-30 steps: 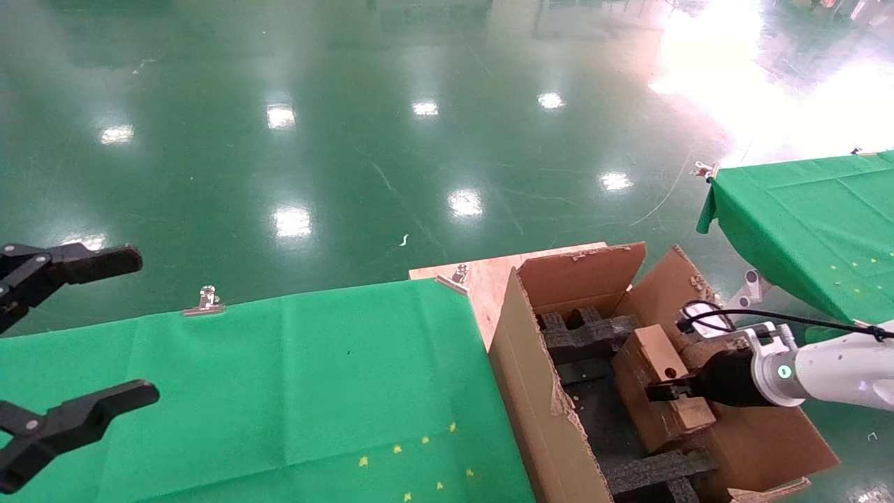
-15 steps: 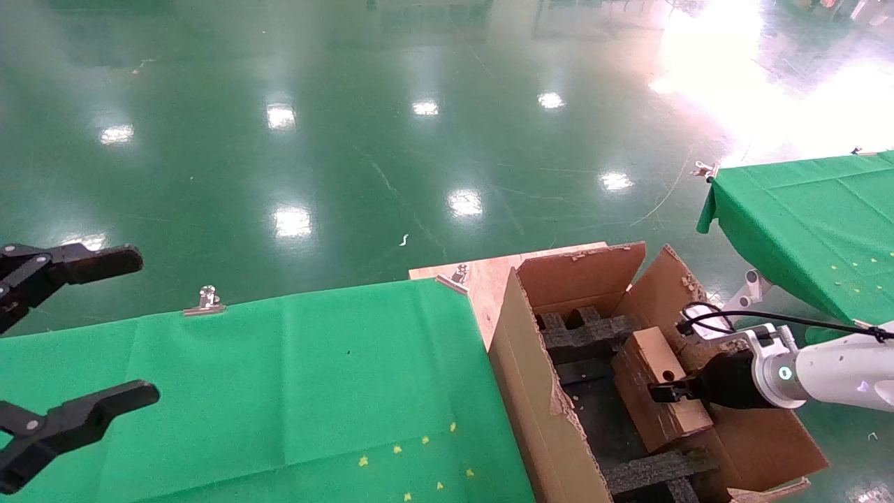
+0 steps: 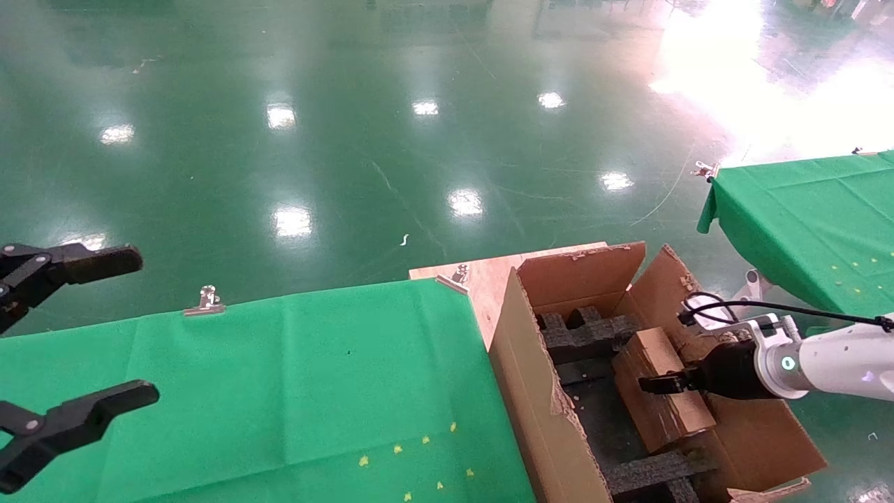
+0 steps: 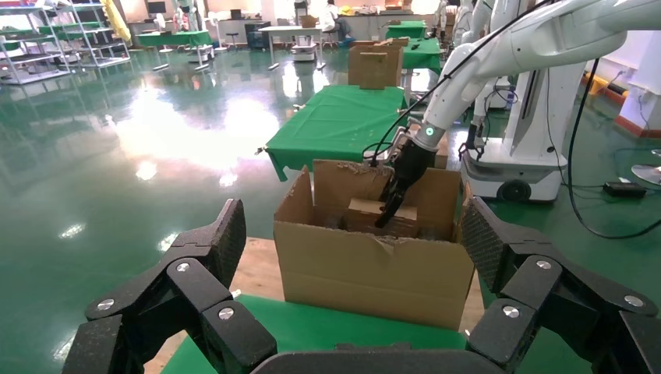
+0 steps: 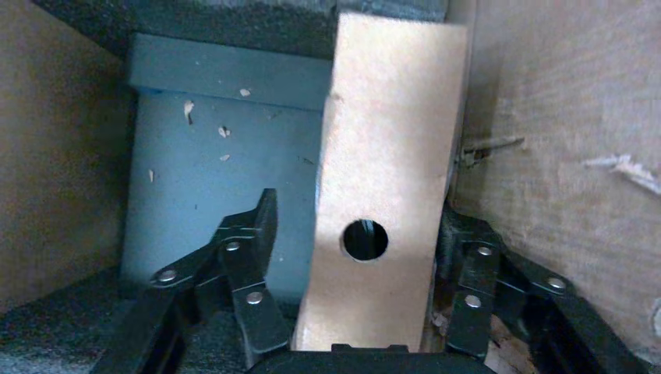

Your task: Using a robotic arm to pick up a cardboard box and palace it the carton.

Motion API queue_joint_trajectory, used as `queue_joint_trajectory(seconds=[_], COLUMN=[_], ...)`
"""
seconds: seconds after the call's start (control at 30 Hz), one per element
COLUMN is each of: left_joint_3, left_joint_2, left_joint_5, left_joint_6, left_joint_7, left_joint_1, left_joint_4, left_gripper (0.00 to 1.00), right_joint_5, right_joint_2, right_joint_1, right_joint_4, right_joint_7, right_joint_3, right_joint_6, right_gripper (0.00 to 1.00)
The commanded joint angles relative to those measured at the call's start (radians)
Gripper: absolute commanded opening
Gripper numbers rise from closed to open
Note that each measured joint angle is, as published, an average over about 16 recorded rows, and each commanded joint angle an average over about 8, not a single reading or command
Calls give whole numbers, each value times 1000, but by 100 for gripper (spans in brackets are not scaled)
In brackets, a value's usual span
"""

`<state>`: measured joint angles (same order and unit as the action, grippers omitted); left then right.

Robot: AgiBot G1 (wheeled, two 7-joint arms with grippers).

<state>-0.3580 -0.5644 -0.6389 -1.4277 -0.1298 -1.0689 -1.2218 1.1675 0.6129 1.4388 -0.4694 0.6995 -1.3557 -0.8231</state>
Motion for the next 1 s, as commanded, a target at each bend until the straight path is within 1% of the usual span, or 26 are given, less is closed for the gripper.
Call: queue_joint_trajectory(seconds=[0.03, 0.33, 0.6, 0.77, 1.0], left_joint_3=[0, 0, 0, 0, 0], left_joint_2=[0, 0, 0, 0, 0], left_joint_5=[0, 0, 0, 0, 0], left_joint_6=[0, 0, 0, 0, 0], left_joint_7=[0, 0, 0, 0, 0], left_joint_1=[0, 0, 0, 0, 0], left_joint_4=[0, 0, 0, 0, 0], left_gripper=[100, 100, 100, 100, 100], right_joint_5=[2, 16, 18, -21, -164], right_joint_2=[-4, -38, -78, -108, -145], right_joint_1=[6, 80, 194, 253, 285], right_joint_4=[-6, -79, -216, -329, -438], right_joint_7=[1, -2, -10, -22, -56], right_joint_3=[0, 16, 53, 88, 155], right_joint_6=[-1, 17, 10, -36, -152], right_gripper=[100, 100, 100, 100, 100])
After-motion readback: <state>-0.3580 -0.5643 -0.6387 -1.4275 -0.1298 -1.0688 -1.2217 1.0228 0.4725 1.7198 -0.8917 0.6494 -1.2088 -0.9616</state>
